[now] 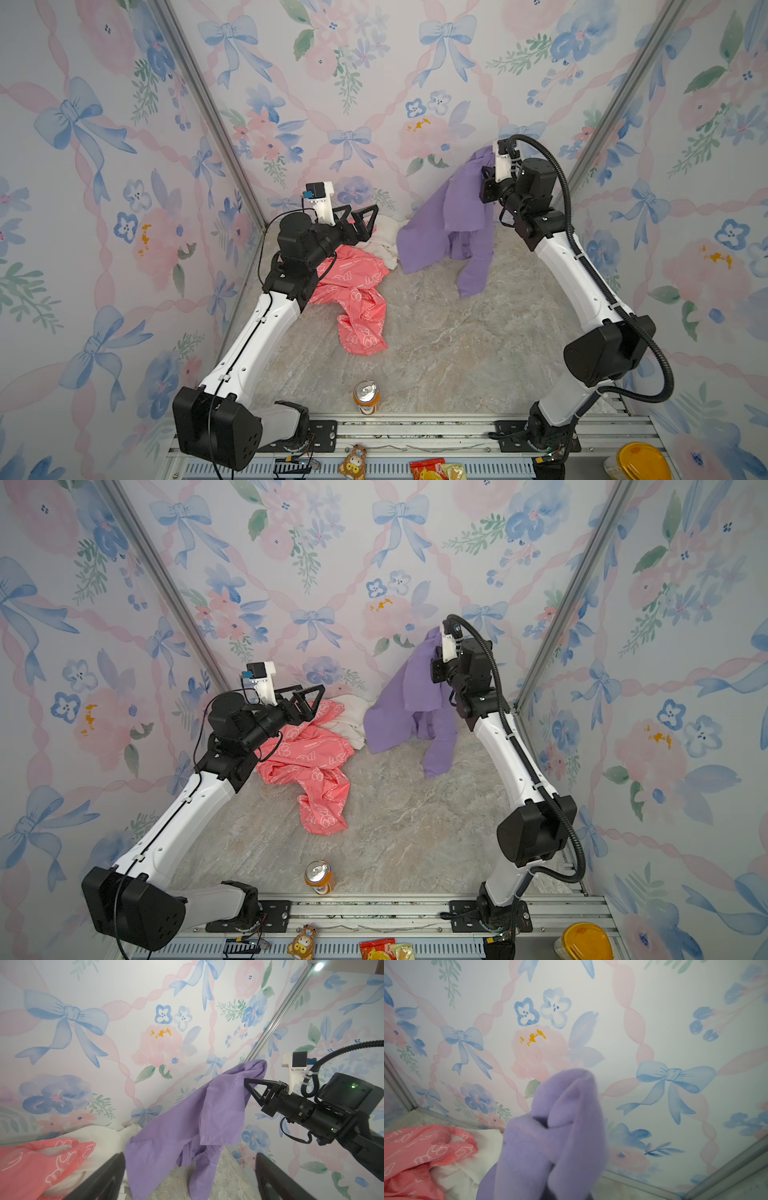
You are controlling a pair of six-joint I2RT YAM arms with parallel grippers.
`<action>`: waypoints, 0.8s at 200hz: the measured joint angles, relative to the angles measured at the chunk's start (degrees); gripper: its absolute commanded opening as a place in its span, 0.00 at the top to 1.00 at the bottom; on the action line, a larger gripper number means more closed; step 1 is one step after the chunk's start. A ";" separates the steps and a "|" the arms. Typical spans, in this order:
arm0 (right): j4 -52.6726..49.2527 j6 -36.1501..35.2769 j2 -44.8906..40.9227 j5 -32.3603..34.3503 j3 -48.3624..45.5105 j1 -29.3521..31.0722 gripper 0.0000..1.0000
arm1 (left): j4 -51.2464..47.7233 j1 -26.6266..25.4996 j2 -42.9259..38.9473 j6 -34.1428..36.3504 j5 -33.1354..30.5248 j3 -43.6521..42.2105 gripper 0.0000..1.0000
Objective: Pick out a specific cloth from the pile
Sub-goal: 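Grasp the purple cloth with the right gripper and pull it away from the pile, then lower the purple cloth onto the clear table with the right gripper and release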
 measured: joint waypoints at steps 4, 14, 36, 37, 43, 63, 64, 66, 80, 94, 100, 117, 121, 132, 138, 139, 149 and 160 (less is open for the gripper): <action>0.17 0.00 -0.09 0.07 0.00 -0.72 1.00 | 0.00 0.00 -0.04 0.00 -0.09 -0.07 0.02; 0.44 0.02 -0.09 0.20 0.00 -2.16 1.00 | 0.00 0.00 -0.04 0.00 -0.13 -0.17 0.02; 0.55 0.20 -0.09 0.20 -0.04 -4.24 1.00 | 0.02 0.00 -0.04 -0.02 -0.68 -0.28 0.02; 0.55 0.20 -0.09 0.17 -0.04 -4.28 1.00 | 0.02 0.00 -0.04 -0.02 -0.70 -0.28 0.02; 0.55 0.26 -0.11 0.11 -0.04 -4.63 1.00 | 0.00 0.00 -0.04 -0.04 -0.83 -0.31 0.02; 0.57 0.81 -0.09 -0.46 -0.20 -5.53 1.00 | 0.02 0.00 -0.09 -0.04 -1.09 -0.48 0.02; 0.59 0.83 -0.09 -0.48 -0.22 -5.55 1.00 | 0.02 0.00 -0.11 -0.04 -1.11 -0.48 0.02; 0.66 0.92 -0.09 -0.55 -0.31 -5.68 1.00 | 0.02 0.00 -0.11 -0.04 -1.11 -0.52 0.02; 1.11 1.42 -0.09 -1.11 -1.14 -6.25 1.00 | 0.02 0.00 -0.33 -0.04 -1.38 -0.90 0.02; 1.51 2.16 -0.09 -1.62 -2.51 -6.86 1.00 | 0.02 0.00 -0.70 -0.07 -1.62 -1.51 0.02; 1.62 2.51 -0.09 -1.86 -3.23 -7.06 1.00 | 0.00 0.00 -0.87 -0.07 -1.81 -1.79 0.02; 2.21 3.26 -0.09 -2.36 -5.95 -7.82 1.00 | -0.11 0.00 -1.60 -0.09 -2.47 -2.64 0.02; 2.43 3.34 -0.09 -2.40 -6.67 -8.04 1.00 | -0.11 0.00 -1.73 -0.09 -2.64 -2.82 0.02; 2.64 3.63 -0.09 -2.40 -8.66 -8.57 1.00 | -0.24 0.17 -2.40 -0.09 -3.08 -3.43 0.02; 2.62 3.69 -0.09 -2.38 -9.75 -8.87 1.00 | -0.37 0.26 -2.80 -0.09 -3.28 -3.80 0.02; 2.64 3.67 -0.11 -2.36 -9.88 -8.92 1.00 | -0.37 0.28 -2.86 -0.09 -3.32 -3.85 0.02; 2.43 3.74 -0.09 -2.32 -11.34 -9.46 1.00 | -0.46 0.48 -3.61 -0.09 -3.76 -4.61 0.02; 2.38 3.89 -0.11 -2.10 -13.07 -9.97 1.00 | -0.44 0.70 -4.26 -0.09 -4.13 -5.33 0.02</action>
